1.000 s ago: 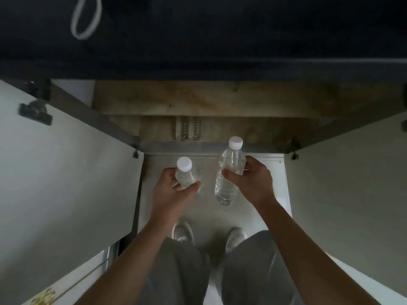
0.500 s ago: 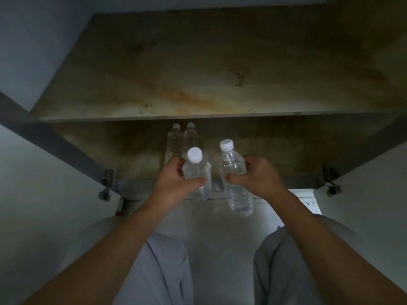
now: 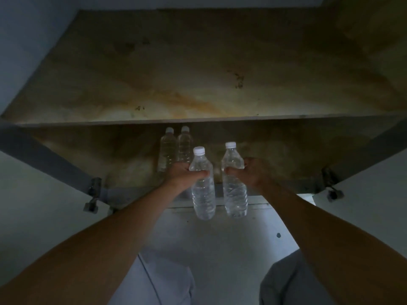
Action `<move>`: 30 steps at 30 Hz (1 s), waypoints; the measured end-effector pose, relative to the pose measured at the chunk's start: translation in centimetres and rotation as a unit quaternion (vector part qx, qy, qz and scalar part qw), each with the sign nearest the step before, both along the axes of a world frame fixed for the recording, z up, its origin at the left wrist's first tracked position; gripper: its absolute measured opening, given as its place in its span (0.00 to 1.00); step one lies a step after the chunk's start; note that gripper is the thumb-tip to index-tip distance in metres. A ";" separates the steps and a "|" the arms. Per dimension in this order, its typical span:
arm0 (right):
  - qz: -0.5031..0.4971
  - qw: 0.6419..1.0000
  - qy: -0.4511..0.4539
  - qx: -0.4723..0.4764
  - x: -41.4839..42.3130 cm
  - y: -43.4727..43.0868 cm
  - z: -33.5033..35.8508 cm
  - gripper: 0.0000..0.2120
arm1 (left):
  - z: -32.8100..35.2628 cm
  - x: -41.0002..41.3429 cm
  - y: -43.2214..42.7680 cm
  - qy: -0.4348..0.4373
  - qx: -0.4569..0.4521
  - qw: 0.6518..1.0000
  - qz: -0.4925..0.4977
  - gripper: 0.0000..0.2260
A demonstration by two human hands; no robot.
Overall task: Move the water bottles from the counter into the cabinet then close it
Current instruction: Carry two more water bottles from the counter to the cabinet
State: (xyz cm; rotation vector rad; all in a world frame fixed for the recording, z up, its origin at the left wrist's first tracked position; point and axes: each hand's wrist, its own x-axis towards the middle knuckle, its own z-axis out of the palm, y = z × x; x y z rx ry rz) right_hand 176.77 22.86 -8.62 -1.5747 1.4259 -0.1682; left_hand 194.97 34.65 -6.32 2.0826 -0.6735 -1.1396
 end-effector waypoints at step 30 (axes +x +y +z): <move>0.169 0.985 -0.023 0.008 -2.6 2.1 -5.4 0.44 | -8.1 -0.8 1.8 -0.223 -0.018 0.902 -0.370 0.58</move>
